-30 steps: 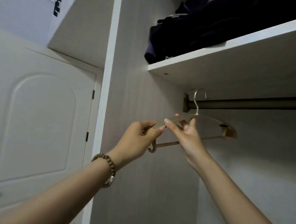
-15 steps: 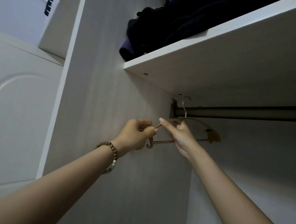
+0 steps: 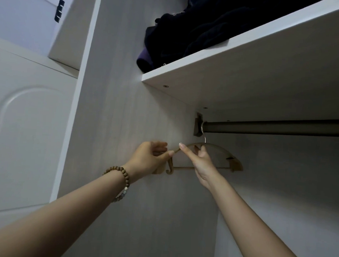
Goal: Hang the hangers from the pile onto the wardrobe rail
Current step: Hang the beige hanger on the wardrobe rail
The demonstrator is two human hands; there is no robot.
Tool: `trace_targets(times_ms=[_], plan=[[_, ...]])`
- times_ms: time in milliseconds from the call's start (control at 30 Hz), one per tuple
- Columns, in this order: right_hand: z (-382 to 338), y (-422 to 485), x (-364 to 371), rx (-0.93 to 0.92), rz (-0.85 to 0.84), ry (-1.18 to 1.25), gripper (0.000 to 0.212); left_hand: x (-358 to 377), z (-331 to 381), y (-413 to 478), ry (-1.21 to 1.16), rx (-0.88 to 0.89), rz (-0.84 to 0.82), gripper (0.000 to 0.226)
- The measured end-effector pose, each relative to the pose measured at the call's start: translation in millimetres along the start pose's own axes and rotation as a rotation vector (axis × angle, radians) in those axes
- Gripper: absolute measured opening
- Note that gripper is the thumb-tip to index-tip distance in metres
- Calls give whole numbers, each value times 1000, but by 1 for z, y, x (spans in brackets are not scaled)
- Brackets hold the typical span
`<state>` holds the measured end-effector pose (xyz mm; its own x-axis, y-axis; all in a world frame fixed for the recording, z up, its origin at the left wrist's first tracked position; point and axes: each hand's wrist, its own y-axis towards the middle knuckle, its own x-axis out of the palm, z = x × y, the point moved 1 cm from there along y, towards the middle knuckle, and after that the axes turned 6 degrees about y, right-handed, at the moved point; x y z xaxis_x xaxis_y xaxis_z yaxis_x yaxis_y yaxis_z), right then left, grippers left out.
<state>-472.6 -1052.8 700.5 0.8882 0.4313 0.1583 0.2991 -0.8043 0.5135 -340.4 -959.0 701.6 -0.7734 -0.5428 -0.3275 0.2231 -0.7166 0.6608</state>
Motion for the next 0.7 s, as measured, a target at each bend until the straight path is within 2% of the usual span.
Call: trace_targets(times_ms=[200, 367, 567, 700], plan=[[-1, -26, 3, -91, 57, -81, 108, -25, 11, -23, 17, 33, 53, 42], [-14, -68, 29, -256, 65, -247, 95, -73, 36, -62, 127, 192, 133, 38], [-43, -130, 120, -487, 11, -389, 84, -162, 55, -133, 168, 231, 224, 34], [-55, -183, 208, -544, -161, -342, 75, -254, 46, -206, 417, 198, 305, 46]])
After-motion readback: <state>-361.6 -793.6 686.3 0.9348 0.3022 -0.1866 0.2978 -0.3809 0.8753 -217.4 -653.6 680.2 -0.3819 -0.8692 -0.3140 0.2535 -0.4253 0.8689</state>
